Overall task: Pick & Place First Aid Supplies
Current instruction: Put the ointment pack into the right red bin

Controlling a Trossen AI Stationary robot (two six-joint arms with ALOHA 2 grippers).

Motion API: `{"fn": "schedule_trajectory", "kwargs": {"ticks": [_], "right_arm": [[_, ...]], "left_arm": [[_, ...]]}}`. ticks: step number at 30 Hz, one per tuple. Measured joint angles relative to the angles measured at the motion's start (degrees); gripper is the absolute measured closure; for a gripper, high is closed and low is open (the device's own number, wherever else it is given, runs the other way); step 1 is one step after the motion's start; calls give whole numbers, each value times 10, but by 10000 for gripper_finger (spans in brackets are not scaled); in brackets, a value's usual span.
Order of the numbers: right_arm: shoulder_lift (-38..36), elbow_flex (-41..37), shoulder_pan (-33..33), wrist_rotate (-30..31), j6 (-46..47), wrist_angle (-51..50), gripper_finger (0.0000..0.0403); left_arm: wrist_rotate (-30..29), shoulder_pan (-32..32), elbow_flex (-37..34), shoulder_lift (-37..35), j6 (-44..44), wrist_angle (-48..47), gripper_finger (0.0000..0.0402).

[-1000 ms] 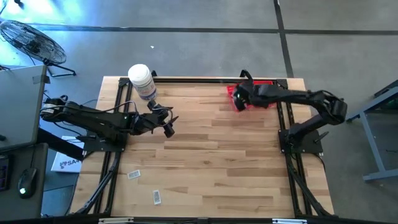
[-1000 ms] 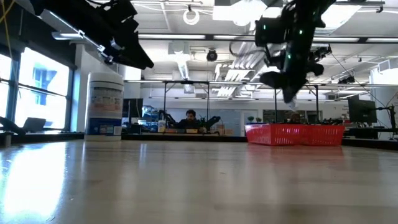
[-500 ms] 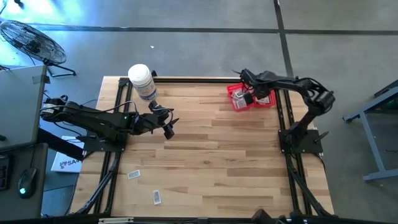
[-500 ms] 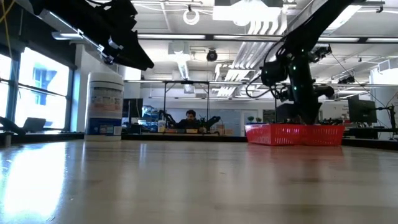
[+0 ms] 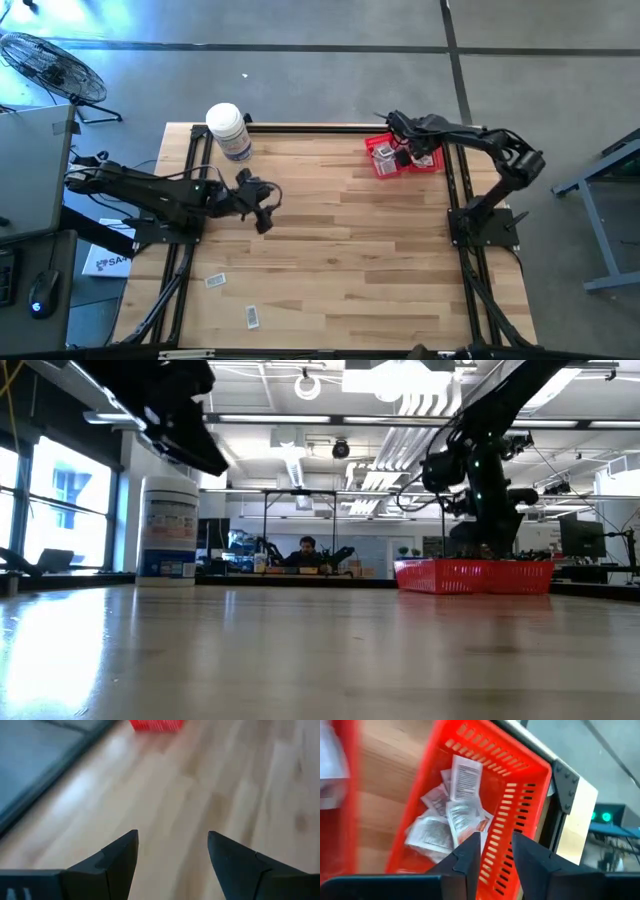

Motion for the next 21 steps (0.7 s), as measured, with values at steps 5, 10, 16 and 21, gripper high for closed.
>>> {"fn": "schedule_trajectory", "kwargs": {"ticks": [5, 10, 16, 21], "right_arm": [[-55, 0, 57, 26, 0, 8, 298], [-101, 0, 138, 52, -1, 85, 305], [-113, 0, 211, 15, -54, 216, 306], [-112, 0, 251, -18, -75, 265, 307]], "left_arm": [[68, -58, 8, 0, -117, -176, 167], [154, -119, 8, 4, -302, -301, 167], [259, -191, 7, 15, -436, -319, 167], [309, -268, 7, 57, -451, -317, 167]]}}
